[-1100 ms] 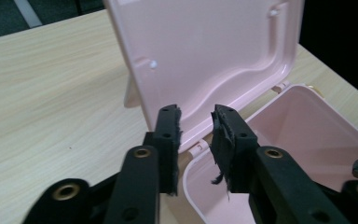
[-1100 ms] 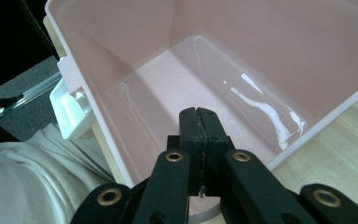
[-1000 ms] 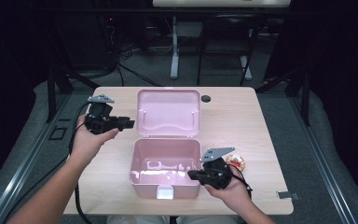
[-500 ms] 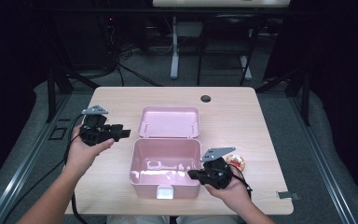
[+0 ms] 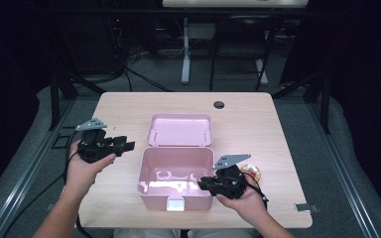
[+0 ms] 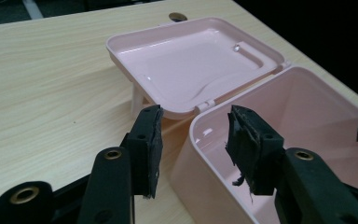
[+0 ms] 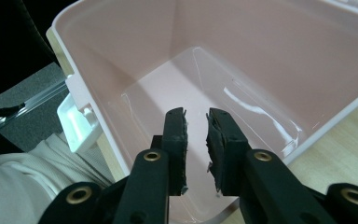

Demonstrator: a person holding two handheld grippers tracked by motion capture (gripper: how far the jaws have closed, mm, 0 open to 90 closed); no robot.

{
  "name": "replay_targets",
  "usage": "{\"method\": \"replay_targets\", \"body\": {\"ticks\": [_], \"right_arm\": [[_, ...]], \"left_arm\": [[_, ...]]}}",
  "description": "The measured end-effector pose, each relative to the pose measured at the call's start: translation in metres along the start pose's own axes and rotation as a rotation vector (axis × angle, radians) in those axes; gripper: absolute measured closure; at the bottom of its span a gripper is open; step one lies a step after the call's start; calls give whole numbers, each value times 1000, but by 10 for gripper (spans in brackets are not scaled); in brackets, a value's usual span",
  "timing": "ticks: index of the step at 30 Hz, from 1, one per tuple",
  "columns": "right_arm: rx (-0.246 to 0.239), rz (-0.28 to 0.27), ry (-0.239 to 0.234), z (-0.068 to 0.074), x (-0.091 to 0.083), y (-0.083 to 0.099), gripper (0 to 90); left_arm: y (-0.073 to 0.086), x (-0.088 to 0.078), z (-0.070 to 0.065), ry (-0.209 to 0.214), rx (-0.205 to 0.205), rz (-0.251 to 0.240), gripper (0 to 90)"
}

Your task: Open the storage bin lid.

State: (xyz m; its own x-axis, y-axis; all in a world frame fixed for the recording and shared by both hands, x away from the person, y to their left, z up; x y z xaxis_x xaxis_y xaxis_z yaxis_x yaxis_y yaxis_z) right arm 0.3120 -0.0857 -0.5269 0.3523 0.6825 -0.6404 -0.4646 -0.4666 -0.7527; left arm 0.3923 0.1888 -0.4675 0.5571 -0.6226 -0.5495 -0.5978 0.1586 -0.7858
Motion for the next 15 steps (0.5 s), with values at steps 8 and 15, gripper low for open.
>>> {"method": "replay_targets", "body": {"ticks": [8,15], "right_arm": [[-9,-15,14,-3,-10,-9,730],[7,-4,11,-6,-17,-14,694]], "left_arm": [[11,-3,4,-25,27,32,563],[24,-7,0,-9,65,71,534]]}}
Point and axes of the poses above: each handheld gripper's, and its own axes: x roughly forward along the jaws, y roughly out of its underside, z roughly to its left, the point moved 8 cm from there along x, roughly forward along the jaws, and after that the axes turned 4 degrees about -x, right-handed, at the moved point
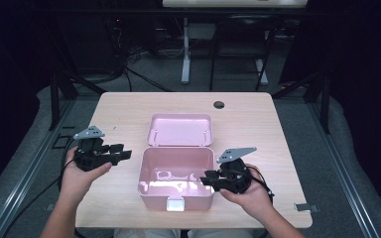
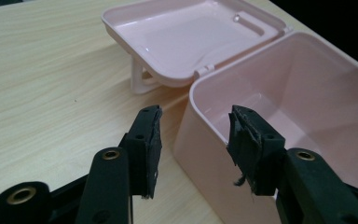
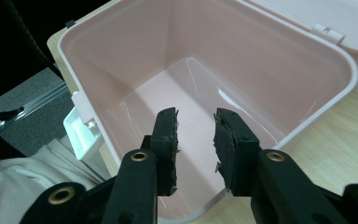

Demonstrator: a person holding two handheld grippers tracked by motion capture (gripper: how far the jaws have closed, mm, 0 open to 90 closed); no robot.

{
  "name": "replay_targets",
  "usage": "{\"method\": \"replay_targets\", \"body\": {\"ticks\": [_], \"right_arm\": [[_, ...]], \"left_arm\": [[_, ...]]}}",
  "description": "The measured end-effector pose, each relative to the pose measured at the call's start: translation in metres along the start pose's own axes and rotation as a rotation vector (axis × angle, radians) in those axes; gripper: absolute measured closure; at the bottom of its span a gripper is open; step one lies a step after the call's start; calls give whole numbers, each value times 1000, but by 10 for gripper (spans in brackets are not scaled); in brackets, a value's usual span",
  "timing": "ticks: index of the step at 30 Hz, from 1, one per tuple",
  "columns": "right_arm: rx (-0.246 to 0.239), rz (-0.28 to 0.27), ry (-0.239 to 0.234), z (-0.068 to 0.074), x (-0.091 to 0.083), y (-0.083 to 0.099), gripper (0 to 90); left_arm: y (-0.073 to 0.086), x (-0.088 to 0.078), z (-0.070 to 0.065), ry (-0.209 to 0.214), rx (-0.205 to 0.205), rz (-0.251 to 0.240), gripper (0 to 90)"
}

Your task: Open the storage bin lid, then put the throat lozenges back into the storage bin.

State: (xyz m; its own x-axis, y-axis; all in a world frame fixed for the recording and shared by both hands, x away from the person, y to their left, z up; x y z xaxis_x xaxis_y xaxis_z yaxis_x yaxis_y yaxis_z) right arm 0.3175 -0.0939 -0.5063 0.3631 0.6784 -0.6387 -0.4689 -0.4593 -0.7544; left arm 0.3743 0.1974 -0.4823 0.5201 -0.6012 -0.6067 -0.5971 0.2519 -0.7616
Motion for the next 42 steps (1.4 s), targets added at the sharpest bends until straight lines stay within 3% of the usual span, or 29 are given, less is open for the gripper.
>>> {"method": "replay_targets", "body": {"ticks": [4,6,7,12,15,23,31,37,42], "right_arm": [[7,-5,15,-5,-3,-4,659],[7,-6,25,-6,-4,-5,638],[1,-9,31,-7,-4,-6,626],[0,-44,87,-19,-13,-12,555],[17,-38,105,-27,-17,-13,526],[13,21,157,-43,-18,-7,460],[-5,91,188,-56,-20,-1,352],[-15,152,203,-66,-20,5,321],[10,205,214,-79,-21,11,332]], "left_arm": [[5,-1,2,-64,52,33,471],[6,-2,1,-59,61,30,453],[6,-2,-1,-42,85,22,454],[10,-3,1,-90,112,47,445],[14,-2,-2,-61,74,70,417],[17,-2,-10,-30,98,102,351],[15,-4,-16,-13,98,92,313],[16,-5,-17,3,94,98,314],[18,-4,-17,5,101,113,313]]}}
Point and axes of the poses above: each handheld gripper's, and its own axes: x roughly forward along the jaws, y roughly out of its underside, z roughly to its left, the point moved 8 cm from there along x, roughly forward along the jaws, and after that the axes turned 4 degrees about -x, right-handed, at the moved point
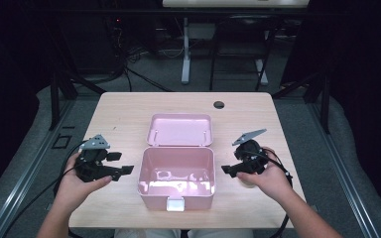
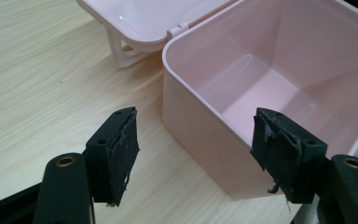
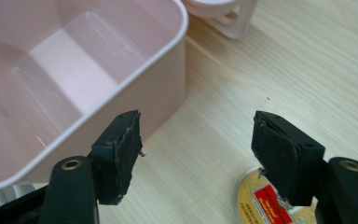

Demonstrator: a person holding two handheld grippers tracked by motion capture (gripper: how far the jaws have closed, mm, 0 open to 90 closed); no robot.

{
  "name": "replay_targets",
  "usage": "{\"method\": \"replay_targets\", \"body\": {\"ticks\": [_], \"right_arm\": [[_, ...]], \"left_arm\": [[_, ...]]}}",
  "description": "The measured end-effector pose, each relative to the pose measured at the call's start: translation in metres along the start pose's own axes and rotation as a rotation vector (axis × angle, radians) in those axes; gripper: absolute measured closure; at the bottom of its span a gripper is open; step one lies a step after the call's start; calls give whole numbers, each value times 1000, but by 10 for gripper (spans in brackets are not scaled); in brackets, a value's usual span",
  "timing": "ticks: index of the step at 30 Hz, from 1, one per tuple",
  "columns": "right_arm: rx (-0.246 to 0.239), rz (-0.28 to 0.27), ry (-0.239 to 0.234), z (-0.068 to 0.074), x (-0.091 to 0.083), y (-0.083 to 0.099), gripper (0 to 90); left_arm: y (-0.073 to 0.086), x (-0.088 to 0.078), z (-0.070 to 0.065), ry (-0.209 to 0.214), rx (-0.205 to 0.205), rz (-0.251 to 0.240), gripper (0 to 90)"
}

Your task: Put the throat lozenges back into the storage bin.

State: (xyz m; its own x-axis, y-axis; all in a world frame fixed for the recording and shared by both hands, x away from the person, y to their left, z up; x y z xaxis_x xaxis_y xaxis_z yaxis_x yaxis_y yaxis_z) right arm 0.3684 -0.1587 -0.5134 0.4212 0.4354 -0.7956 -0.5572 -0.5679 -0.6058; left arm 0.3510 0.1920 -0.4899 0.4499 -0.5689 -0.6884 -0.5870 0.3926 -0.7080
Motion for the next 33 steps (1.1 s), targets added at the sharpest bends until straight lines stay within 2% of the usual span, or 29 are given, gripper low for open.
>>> {"method": "replay_targets", "body": {"ticks": [10,18,26,33], "right_arm": [[55,102,26,-27,9,10,325],[91,194,49,-44,22,20,234],[143,305,36,-49,41,34,163],[143,358,55,-55,51,42,148]], "left_arm": [[0,0,0,3,8,0,314],[1,1,0,8,6,4,314],[2,0,2,8,3,7,314],[1,-1,3,5,-2,-4,314]]}}
Point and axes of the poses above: each handheld gripper's, and its own axes: x roughly forward along the jaws, y roughly out of its underside, z roughly to its left, the point moved 8 cm from there along x, roughly forward along the jaws, and after that the axes turned 4 degrees about -x, right-handed, at the moved point
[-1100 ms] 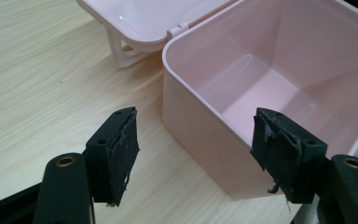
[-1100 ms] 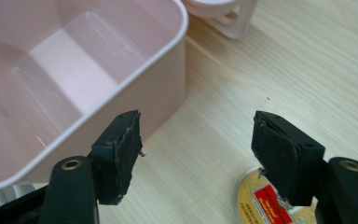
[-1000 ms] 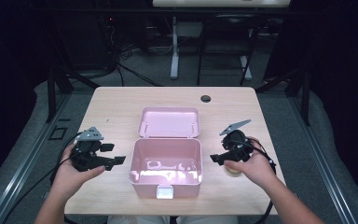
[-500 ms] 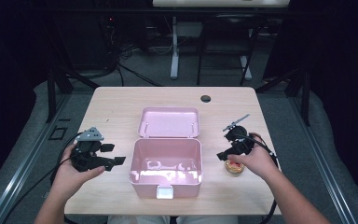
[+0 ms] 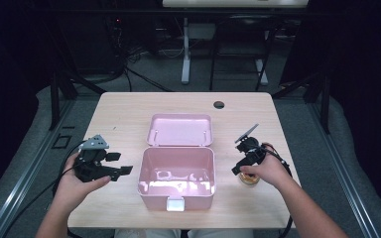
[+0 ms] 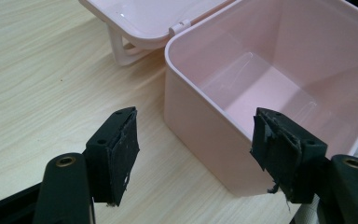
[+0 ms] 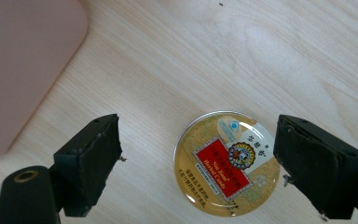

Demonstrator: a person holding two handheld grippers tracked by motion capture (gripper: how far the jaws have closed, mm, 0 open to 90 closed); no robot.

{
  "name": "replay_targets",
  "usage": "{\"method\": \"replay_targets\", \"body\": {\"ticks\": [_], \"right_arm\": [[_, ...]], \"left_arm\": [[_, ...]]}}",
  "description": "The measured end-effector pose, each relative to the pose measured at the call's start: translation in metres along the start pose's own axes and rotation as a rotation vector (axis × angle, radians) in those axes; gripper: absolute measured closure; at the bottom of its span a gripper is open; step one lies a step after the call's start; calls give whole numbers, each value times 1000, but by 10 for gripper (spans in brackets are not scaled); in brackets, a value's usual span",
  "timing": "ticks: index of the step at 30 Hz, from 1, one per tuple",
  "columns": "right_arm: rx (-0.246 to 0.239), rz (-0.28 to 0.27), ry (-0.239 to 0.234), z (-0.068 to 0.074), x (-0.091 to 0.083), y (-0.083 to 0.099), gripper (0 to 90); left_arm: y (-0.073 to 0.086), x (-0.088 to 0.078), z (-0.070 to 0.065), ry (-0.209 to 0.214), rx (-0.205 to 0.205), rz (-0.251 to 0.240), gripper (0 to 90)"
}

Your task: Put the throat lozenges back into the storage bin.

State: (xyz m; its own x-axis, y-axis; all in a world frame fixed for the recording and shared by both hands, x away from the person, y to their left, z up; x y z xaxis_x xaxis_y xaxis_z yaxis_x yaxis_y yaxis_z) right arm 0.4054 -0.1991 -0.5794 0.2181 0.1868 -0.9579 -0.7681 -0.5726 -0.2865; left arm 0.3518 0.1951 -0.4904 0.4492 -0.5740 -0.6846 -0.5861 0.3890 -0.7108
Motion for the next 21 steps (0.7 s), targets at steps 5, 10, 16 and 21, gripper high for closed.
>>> {"method": "replay_targets", "body": {"ticks": [5,10,16,21], "right_arm": [[17,14,6,-4,7,2,148],[27,36,7,-10,16,5,148],[63,53,15,-17,21,9,144],[64,71,23,-23,24,13,144]], "left_arm": [[1,0,1,2,-3,3,314],[2,2,0,3,-1,11,314],[2,2,0,5,2,18,314],[2,2,1,3,-3,16,314]]}}
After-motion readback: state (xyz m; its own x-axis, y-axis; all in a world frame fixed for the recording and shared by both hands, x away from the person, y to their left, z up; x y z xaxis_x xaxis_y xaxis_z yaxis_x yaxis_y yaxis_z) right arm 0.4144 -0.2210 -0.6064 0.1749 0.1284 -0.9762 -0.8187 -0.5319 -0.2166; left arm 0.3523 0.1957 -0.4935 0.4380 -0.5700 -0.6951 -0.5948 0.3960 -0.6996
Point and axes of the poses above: each handheld gripper's, and its own axes: x roughly forward along the jaws, y roughly out of its underside, z roughly to its left, the point moved 8 cm from there along x, roughly forward along the jaws, and after that the axes turned 4 degrees about -x, right-handed, at the moved point
